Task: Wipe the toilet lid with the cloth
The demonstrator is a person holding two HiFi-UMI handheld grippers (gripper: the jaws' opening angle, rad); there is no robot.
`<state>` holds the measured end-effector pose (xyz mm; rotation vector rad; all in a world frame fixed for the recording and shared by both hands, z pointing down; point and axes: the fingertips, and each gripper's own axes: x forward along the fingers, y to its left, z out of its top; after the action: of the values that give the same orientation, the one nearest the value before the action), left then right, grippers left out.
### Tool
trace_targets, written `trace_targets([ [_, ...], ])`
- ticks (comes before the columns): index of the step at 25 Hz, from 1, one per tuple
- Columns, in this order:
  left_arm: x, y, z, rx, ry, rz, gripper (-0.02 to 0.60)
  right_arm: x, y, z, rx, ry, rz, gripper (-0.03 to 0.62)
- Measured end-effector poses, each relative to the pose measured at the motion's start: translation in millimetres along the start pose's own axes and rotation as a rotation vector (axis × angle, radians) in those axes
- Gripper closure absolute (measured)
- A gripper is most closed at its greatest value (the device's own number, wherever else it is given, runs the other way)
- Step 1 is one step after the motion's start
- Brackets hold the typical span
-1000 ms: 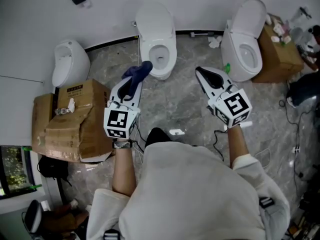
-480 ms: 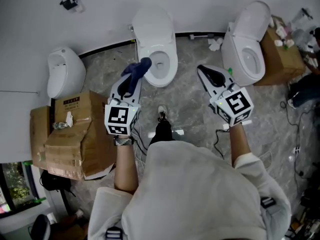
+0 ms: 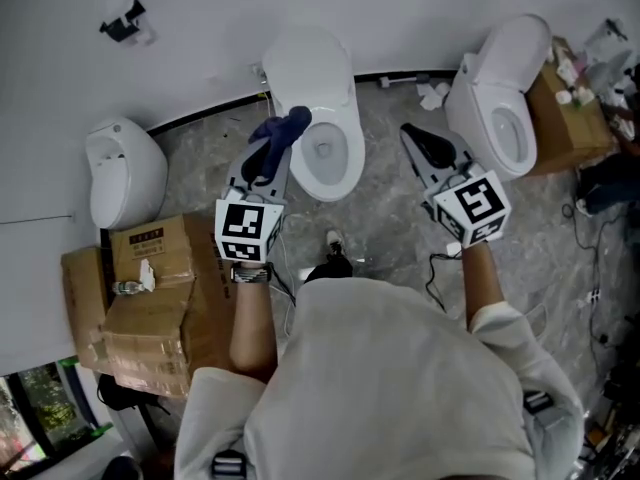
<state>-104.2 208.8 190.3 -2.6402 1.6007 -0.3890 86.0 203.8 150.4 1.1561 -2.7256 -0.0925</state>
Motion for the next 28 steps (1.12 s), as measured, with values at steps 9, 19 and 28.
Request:
trace_targets([
  [9,41.4,59.8,-3.4,-0.028,-0.007,-0.014,0.502,53.0,-19.3,2.4,0.013,0.021,-0.048,0.563],
  [19,54.3,77.4,-16.6,-0.048,0.020,-0.035,0.502,63.9,-12.9,-8.4,0.039,0.066,-0.072,0.563],
  [28,48.3,84.5,-25.1,-0.050,0.044,-0.050,0.502,87.6,2.2,-9.0,0.043,0.068,-0.064,0.563],
])
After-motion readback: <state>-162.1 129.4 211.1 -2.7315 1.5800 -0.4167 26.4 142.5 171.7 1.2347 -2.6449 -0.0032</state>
